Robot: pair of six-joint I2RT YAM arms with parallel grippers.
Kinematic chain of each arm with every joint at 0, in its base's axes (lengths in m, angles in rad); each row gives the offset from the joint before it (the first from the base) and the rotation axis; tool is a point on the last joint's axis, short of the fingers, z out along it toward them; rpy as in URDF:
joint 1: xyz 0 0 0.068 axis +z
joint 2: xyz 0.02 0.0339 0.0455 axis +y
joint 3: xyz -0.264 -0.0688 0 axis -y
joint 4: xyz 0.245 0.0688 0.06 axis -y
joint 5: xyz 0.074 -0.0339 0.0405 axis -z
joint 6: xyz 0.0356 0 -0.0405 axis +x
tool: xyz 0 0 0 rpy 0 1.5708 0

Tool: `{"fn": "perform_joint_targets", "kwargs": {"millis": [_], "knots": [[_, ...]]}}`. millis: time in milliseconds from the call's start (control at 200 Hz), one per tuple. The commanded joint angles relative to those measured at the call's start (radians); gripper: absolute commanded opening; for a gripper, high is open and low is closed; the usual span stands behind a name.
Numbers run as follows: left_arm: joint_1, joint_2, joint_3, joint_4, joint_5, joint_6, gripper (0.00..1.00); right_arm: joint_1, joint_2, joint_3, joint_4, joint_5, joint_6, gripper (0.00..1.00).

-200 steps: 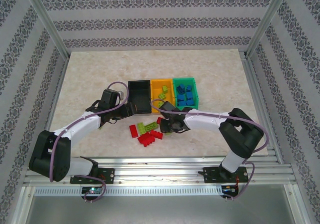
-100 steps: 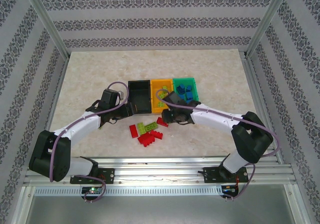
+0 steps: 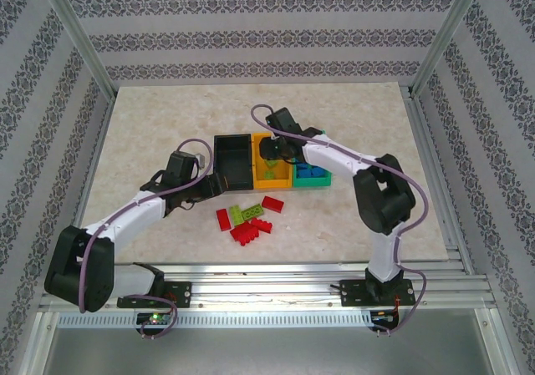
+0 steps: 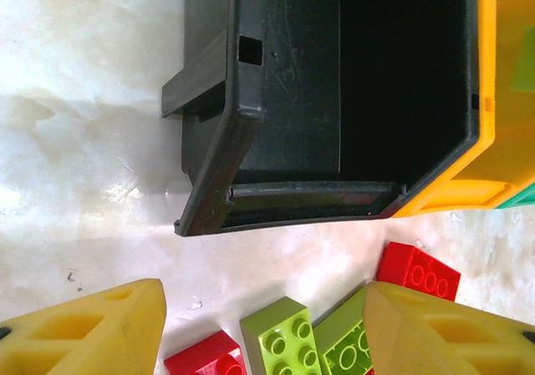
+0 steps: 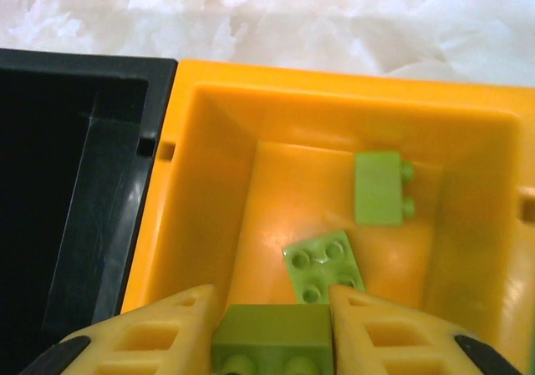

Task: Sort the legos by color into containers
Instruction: Place the lego in the container, then pick up the lego from the middle-left of the table.

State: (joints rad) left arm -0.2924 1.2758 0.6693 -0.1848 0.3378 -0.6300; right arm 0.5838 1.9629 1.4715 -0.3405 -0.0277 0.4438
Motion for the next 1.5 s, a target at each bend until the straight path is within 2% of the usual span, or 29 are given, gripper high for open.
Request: {"fn": "perform_joint_targets", "kwargs": {"millis": [0, 175, 290, 395, 645, 769, 889, 1024, 1199, 1494], "knots": [[0.014, -0.029, -0.005, -0.06, -0.013, 0.013, 0.64, -0.015, 0.053, 0.073, -0.001, -0.041, -0.027, 0.34], [0.014, -0.035, -0.011, -0.08, -0.015, 0.016, 0.64, -0.019, 0.099, 0.126, -0.014, -0.056, -0.03, 0.42], [0.019, -0.051, -0.008, -0.114, -0.045, 0.026, 0.65, -0.02, 0.076, 0.104, -0.009, -0.05, -0.03, 0.47], [0.047, -0.065, -0.004, -0.167, -0.058, 0.039, 0.65, -0.019, 0.028, 0.058, -0.001, -0.042, -0.034, 0.48], [0.202, -0.144, 0.025, -0.353, -0.082, 0.059, 0.65, -0.003, -0.134, -0.14, 0.042, -0.038, -0.035, 0.48], [0.262, -0.159, 0.059, -0.476, -0.161, 0.059, 0.63, 0.013, -0.225, -0.246, 0.069, -0.029, -0.032, 0.48], [0.362, -0.161, 0.037, -0.51, -0.166, -0.008, 0.64, 0.025, -0.296, -0.341, 0.12, -0.011, -0.03, 0.48], [0.43, -0.156, 0.001, -0.491, -0.19, -0.063, 0.64, 0.027, -0.336, -0.412, 0.14, -0.012, -0.027, 0.48], [0.461, -0.079, -0.002, -0.43, -0.136, -0.066, 0.65, 0.026, -0.393, -0.478, 0.152, 0.005, -0.025, 0.48], [0.462, 0.133, 0.094, -0.473, -0.148, -0.065, 0.71, 0.017, -0.446, -0.547, 0.184, 0.026, -0.001, 0.48]]}}
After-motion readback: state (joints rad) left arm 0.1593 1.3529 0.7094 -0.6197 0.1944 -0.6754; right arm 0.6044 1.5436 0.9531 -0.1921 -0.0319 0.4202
